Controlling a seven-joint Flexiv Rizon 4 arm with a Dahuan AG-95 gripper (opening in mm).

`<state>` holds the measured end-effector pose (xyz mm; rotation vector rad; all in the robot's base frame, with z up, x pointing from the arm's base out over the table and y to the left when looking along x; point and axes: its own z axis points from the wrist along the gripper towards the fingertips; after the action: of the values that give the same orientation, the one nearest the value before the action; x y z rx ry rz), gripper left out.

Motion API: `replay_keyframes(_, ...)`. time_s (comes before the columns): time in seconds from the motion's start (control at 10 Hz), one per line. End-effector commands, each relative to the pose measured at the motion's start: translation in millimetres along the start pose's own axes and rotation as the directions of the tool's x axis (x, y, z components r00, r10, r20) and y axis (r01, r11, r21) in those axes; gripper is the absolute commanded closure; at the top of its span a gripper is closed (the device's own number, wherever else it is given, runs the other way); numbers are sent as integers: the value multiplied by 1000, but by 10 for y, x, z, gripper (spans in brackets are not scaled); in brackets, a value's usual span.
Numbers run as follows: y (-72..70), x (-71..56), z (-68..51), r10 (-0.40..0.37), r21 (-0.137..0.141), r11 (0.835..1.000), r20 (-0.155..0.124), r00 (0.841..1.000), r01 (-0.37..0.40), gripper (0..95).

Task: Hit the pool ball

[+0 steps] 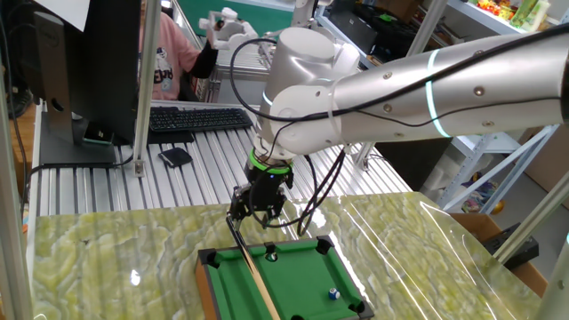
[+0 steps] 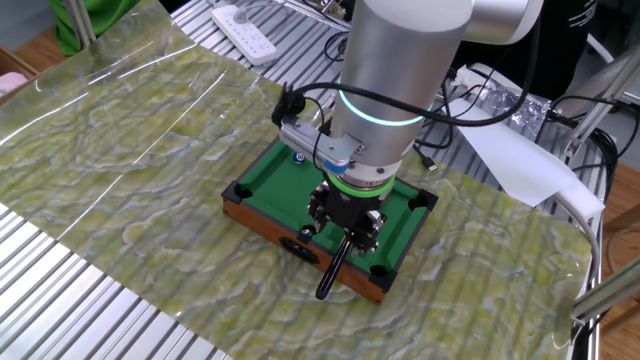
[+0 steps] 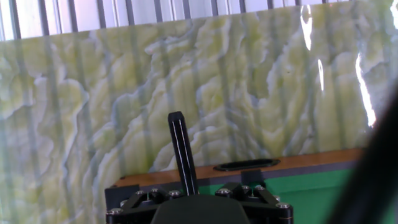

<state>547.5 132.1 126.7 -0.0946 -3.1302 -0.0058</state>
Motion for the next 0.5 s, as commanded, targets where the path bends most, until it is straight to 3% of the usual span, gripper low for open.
replay_keyframes(0.1,-3,8,-5,-38,-6,999,9,999,38,380)
replay_keyframes(0.3,-3,8,-5,-55,-12,998,13,998,55,380)
replay_keyframes(0.4,-3,8,-5,-83,-13,996,15,996,83,570)
replay_keyframes(0.5,-3,8,-5,-102,-12,995,21,995,102,570)
